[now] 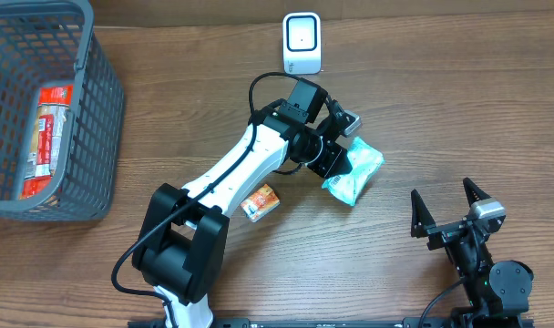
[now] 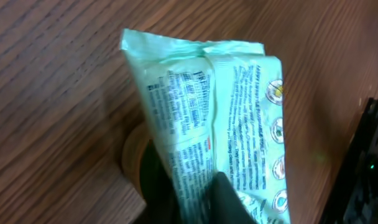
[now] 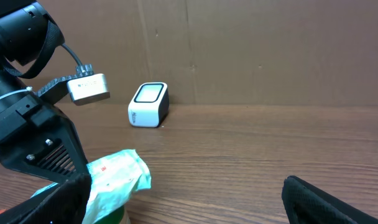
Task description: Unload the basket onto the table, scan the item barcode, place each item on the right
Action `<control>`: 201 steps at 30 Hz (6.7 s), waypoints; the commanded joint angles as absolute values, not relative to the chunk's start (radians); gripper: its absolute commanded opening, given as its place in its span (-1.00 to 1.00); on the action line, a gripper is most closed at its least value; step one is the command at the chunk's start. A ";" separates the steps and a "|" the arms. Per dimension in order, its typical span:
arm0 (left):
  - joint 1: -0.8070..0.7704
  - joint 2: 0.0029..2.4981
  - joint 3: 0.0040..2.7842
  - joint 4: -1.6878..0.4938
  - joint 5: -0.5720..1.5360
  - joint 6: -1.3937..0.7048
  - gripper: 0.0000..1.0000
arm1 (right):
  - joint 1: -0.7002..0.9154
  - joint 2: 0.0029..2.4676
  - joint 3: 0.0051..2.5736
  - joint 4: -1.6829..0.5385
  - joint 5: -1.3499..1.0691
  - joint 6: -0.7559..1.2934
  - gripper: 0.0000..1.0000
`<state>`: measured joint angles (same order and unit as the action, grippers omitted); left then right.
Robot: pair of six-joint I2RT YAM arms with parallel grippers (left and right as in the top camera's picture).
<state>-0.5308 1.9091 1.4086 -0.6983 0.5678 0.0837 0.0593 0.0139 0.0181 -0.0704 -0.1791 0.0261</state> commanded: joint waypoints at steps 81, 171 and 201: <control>-0.581 1.885 1.272 -0.775 0.204 -0.329 0.48 | 0.055 0.003 0.008 -0.066 -0.181 0.022 1.00; -0.451 1.905 1.212 -0.844 0.125 -0.397 -0.44 | 0.055 0.003 0.008 -0.066 -0.181 0.022 1.00; -0.309 1.653 1.228 -0.927 0.208 -0.337 0.82 | 0.055 0.003 0.008 -0.066 -0.181 0.022 1.00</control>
